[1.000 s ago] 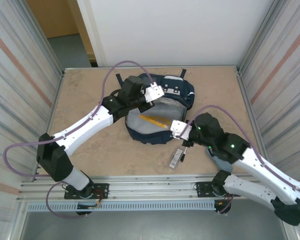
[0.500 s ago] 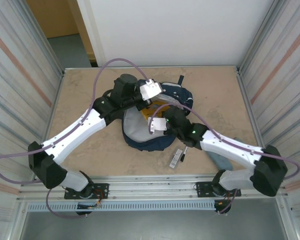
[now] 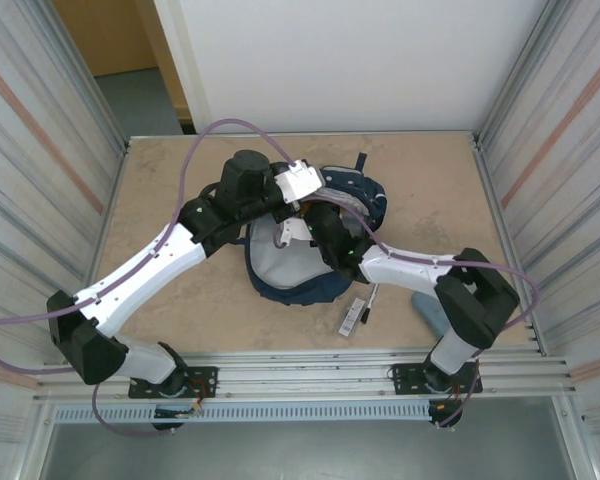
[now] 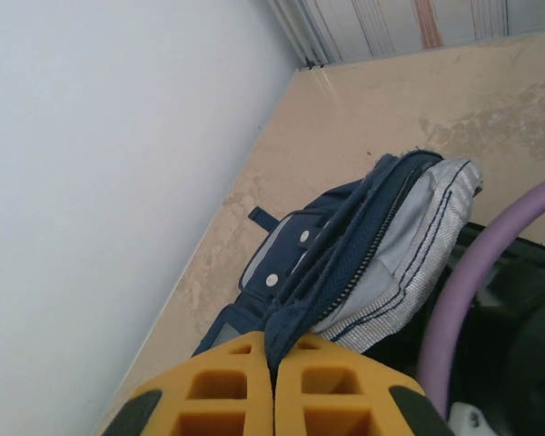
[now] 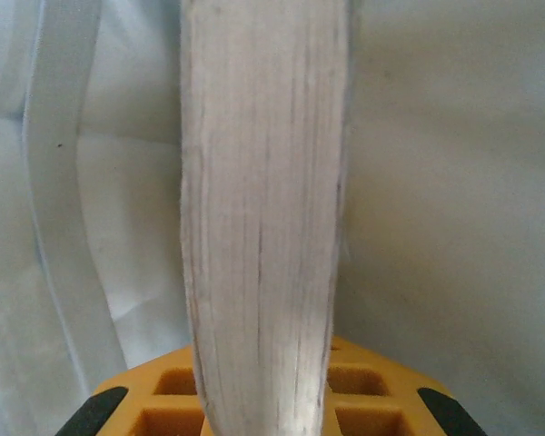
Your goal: Pack books, pencil case, and school supplies into a backpack
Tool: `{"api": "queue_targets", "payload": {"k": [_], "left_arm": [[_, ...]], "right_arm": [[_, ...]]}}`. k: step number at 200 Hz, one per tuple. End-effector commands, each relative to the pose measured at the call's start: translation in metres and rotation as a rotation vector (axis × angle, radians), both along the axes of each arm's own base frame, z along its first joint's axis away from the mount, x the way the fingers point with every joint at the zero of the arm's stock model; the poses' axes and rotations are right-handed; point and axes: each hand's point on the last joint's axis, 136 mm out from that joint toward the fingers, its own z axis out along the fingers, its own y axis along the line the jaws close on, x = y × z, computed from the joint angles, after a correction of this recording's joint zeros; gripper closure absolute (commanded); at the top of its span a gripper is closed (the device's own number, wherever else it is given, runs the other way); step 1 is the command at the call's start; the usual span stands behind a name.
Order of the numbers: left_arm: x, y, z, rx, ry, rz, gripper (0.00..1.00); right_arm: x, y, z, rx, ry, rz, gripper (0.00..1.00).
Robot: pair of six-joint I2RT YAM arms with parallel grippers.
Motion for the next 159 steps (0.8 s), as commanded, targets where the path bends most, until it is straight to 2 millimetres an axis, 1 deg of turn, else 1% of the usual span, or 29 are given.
{"api": "queue_targets", "payload": {"k": [1, 39, 60, 66, 74, 80, 92, 96, 99, 110, 120, 129, 155, 159], "left_arm": [[-0.019, -0.005, 0.069, -0.158, -0.129, -0.065, 1.0], [-0.018, -0.002, 0.063, -0.139, -0.129, -0.049, 1.0], [-0.018, 0.0, 0.06, -0.139, -0.132, -0.043, 1.0], [-0.018, 0.0, 0.06, -0.137, -0.135, -0.041, 1.0], [-0.018, 0.001, 0.058, -0.133, -0.134, -0.038, 1.0], [-0.018, 0.001, 0.058, -0.131, -0.132, -0.038, 1.0], [-0.018, 0.001, 0.054, -0.126, -0.13, -0.039, 1.0], [-0.018, 0.001, 0.054, -0.126, -0.132, -0.04, 1.0], [-0.018, 0.001, 0.052, -0.123, -0.131, -0.039, 1.0], [-0.016, 0.001, 0.049, -0.116, -0.134, -0.031, 1.0], [-0.014, 0.002, 0.048, -0.111, -0.132, -0.024, 1.0], [-0.013, 0.003, 0.045, -0.099, -0.129, -0.021, 1.0], [-0.008, 0.005, 0.039, -0.104, -0.129, -0.005, 1.0], [-0.007, 0.005, 0.039, -0.106, -0.128, -0.003, 1.0]], "right_arm": [[0.025, 0.009, 0.043, 0.079, -0.156, -0.041, 1.0], [0.034, 0.008, 0.001, -0.053, -0.1, -0.027, 1.0], [0.028, 0.008, -0.021, -0.127, -0.042, 0.006, 1.0], [0.026, 0.007, -0.026, -0.129, -0.024, 0.007, 0.95], [0.023, 0.008, -0.03, -0.117, 0.005, 0.013, 0.87], [0.019, 0.01, -0.036, -0.115, 0.036, 0.023, 0.75], [0.012, 0.011, -0.046, -0.111, 0.101, 0.036, 0.48], [0.008, 0.012, -0.052, -0.121, 0.129, 0.044, 0.41], [0.005, 0.01, -0.056, -0.131, 0.152, 0.048, 0.38], [-0.007, 0.008, -0.065, -0.149, 0.214, 0.064, 0.3], [-0.018, 0.008, -0.068, -0.13, 0.265, 0.084, 0.25], [-0.027, 0.009, -0.066, -0.087, 0.312, 0.098, 0.2], [-0.058, 0.01, -0.055, 0.002, 0.479, 0.126, 0.15], [-0.063, 0.01, -0.054, 0.012, 0.496, 0.132, 0.11]]}}
